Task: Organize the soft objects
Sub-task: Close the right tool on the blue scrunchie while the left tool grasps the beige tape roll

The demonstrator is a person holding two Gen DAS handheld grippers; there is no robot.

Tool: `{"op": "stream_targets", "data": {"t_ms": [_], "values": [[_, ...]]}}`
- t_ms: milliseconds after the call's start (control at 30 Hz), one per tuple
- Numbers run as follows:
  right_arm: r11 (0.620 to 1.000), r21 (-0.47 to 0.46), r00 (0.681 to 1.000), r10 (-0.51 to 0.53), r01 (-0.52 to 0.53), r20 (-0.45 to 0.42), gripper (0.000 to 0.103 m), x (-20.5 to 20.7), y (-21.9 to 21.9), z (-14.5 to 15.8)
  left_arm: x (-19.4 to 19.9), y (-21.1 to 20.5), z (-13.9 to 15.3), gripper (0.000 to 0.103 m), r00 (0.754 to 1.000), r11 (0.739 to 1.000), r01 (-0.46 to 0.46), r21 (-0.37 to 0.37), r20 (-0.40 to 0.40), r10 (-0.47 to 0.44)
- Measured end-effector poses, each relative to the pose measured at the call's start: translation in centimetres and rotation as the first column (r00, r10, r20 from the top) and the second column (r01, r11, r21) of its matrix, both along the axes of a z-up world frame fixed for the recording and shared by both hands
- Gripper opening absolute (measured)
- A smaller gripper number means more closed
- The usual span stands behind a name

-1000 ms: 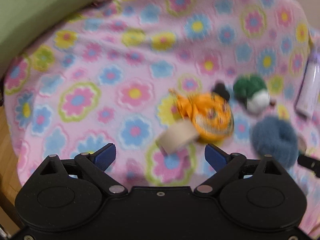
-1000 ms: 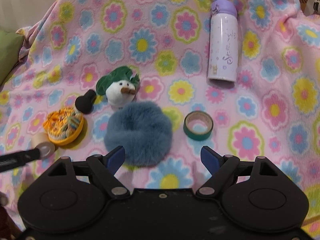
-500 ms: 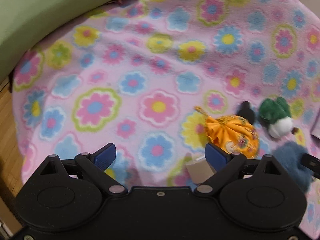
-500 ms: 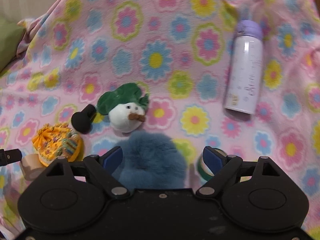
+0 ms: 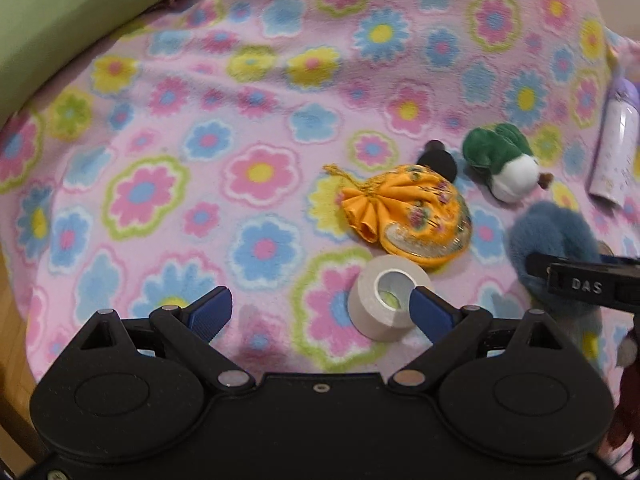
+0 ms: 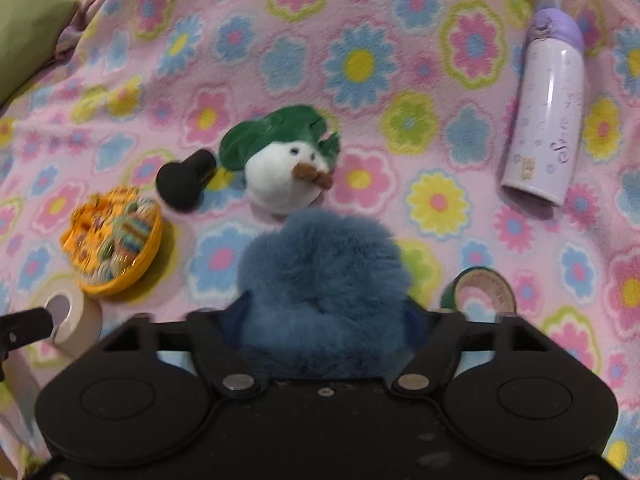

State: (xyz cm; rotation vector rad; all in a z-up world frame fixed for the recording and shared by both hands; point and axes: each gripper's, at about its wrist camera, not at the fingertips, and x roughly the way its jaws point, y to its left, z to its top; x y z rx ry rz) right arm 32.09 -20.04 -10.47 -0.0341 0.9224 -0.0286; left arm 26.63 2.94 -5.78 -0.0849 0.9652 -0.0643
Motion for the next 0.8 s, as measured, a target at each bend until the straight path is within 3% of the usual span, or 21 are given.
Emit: {"op": "stream_targets", "data": {"t_ms": [67, 200, 433, 500, 567, 800], "values": [[1.0, 0.012, 1.0, 0.0, 0.0, 0.013, 0.061, -0.7, -0.3, 0.2, -0.2, -0.5, 0.1, 0.092, 0.999, 0.999, 0.036, 0.013, 0.013, -0.037], [0.997, 0.071, 0.999, -0.039, 0.037, 0.028, 0.06, -2.5, -1.7, 1.8, -0.1, -1.5, 0.1, 0.092, 0.995, 0.995, 0.098, 0.024, 0.02, -0.098], [0.991, 0.092, 0.996, -0.094, 0.092, 0.012, 0.06, -6.1, -3.4, 3.2, 0.3, -3.3, -0.7, 0.092, 0.987, 0.986, 0.161, 0.032, 0.008, -0.161], [0.991, 0.094, 0.994, -0.098, 0.093, 0.049, 0.071, -6.8, -3.6, 3.6, 0.4, -3.7, -0.9, 0.092, 0.985, 0.984, 0.174, 0.035, 0.007, -0.175], [0.994, 0.082, 0.993, -0.084, 0.078, 0.08, 0.096, -6.6, -3.3, 3.8, 0.6, -4.1, -1.2, 0.092, 0.983, 0.982, 0.183, 0.049, 0.009, -0.184], [1.0, 0.027, 0.997, -0.006, 0.004, 0.079, 0.096, -3.1, -1.7, 2.5, 1.7, -4.9, -2.6, 0.093, 0.98, 0.976, 0.201, 0.08, -0.017, -0.2]]}}
